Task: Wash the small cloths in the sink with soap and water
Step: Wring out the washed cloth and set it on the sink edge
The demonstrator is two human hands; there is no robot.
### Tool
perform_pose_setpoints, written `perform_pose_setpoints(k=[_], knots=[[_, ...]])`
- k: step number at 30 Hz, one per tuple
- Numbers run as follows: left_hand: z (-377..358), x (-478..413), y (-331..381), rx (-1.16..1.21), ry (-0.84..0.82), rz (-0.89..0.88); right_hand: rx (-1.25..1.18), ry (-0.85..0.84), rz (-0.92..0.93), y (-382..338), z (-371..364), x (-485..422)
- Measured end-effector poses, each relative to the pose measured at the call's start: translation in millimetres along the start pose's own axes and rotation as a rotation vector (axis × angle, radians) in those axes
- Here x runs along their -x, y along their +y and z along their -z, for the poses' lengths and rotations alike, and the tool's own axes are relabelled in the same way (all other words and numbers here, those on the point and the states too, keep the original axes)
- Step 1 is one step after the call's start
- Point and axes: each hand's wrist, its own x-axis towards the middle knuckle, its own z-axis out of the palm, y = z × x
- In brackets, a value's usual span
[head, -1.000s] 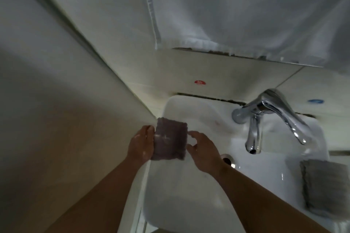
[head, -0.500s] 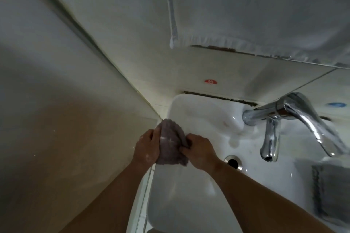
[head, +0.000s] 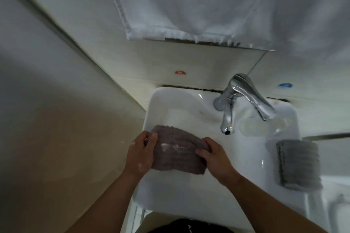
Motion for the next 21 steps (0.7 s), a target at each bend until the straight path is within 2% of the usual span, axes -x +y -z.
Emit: perform_pose_setpoints(k=[6,13,16,21], knots=[[-64.7,21.9,-2.6,-0.073,-0.248,0.051,0.223,0.139,-0.135,45.6,50.9,20.1],[-111.5,13.6,-1.2,-0.029,-0.331,0.007,0.375,0.24,-0.145,71.1,85.0,13.0],[-115.5,8.9,-9.3,-0.068,-0.363,-0.099,0.42,0.166,-0.058,78.6,93.4,12.7],[-112.9,11.5,-21.4,-0.275,-0.412,-0.204,0.712,0.044,0.062,99.6,93.4,21.5]])
